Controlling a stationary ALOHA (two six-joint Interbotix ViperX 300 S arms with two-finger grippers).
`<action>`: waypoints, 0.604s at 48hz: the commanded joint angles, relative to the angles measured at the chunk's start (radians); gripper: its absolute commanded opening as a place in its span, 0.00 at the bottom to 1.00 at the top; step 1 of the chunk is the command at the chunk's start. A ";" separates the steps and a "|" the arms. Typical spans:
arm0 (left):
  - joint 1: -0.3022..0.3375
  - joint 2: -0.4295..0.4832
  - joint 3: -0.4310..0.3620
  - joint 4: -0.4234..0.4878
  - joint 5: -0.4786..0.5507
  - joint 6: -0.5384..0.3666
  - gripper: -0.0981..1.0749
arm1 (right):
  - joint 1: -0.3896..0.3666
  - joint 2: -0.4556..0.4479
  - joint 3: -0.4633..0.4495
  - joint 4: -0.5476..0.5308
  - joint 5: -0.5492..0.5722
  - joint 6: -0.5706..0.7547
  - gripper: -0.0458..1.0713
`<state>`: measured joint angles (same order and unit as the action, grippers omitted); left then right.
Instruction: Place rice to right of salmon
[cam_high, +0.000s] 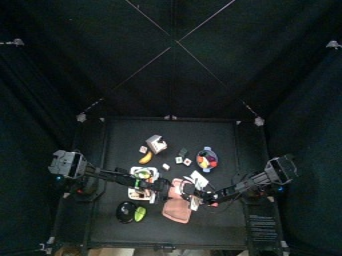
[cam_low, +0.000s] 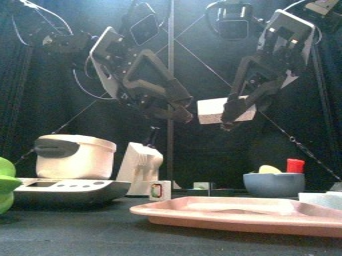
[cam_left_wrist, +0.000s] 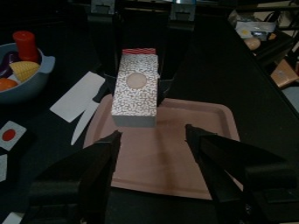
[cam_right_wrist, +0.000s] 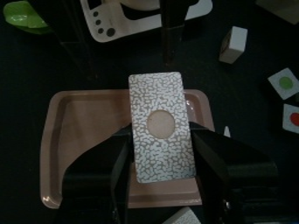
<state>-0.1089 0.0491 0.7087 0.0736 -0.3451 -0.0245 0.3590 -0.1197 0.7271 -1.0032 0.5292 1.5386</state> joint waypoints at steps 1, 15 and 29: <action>0.011 -0.029 -0.011 -0.028 -0.008 -0.002 0.88 | 0.028 -0.046 0.002 0.123 0.040 0.012 0.48; 0.020 -0.034 -0.005 -0.063 -0.023 0.003 0.88 | 0.250 -0.034 0.003 0.264 0.285 0.305 0.48; 0.020 -0.035 -0.005 -0.066 -0.054 0.002 0.88 | 0.431 0.023 0.003 0.247 0.462 0.798 0.48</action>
<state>-0.0920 0.0383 0.7133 0.0107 -0.3850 -0.0230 0.7563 -0.0997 0.7501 -0.7547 0.9541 2.2503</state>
